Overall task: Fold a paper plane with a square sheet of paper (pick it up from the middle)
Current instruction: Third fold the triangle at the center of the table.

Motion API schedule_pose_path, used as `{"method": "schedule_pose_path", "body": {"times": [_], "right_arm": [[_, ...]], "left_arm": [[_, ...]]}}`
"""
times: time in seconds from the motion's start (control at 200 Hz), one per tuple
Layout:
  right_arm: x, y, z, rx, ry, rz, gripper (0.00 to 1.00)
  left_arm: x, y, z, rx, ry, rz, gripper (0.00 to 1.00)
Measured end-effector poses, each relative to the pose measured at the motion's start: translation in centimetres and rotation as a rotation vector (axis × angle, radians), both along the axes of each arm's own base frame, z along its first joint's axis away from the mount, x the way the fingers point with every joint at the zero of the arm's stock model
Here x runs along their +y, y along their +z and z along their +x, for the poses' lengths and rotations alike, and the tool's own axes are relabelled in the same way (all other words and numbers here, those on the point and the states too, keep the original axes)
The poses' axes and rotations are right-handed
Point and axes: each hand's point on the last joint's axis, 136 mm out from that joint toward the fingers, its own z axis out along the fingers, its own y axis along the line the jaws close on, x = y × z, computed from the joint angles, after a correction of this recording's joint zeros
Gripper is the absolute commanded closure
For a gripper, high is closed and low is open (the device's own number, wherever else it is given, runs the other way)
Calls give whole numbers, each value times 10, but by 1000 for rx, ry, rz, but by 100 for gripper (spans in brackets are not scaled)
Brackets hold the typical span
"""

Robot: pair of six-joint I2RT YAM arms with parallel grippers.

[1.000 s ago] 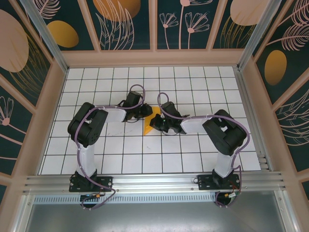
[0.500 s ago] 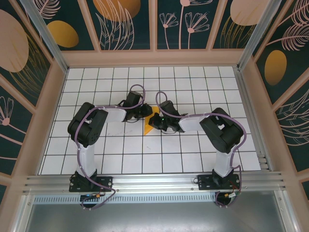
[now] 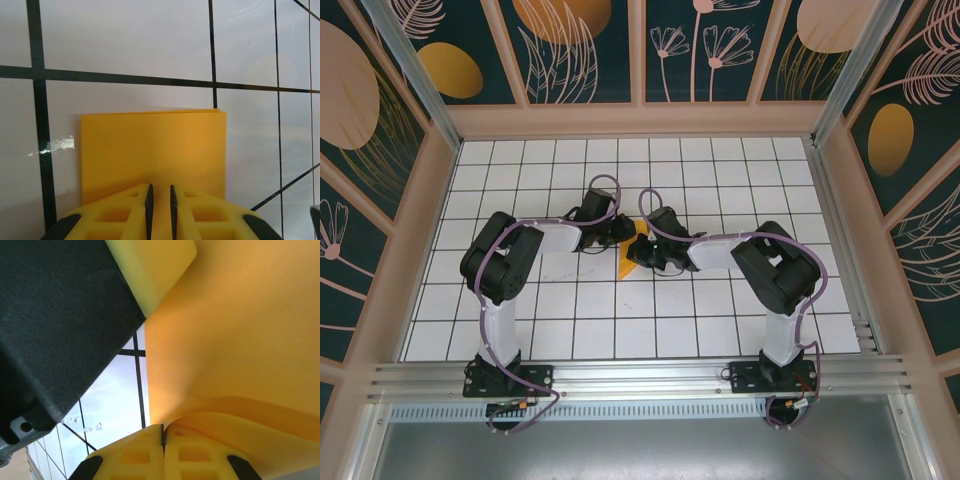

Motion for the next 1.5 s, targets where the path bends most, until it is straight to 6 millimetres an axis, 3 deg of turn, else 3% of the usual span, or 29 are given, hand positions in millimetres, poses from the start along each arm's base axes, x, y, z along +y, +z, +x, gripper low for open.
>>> {"method": "schedule_pose_path", "body": {"times": [1.501], "right_arm": [[9, -10, 0, 7, 51, -21, 92]], "left_arm": [[0, 0, 0, 1, -2, -2, 79]]}}
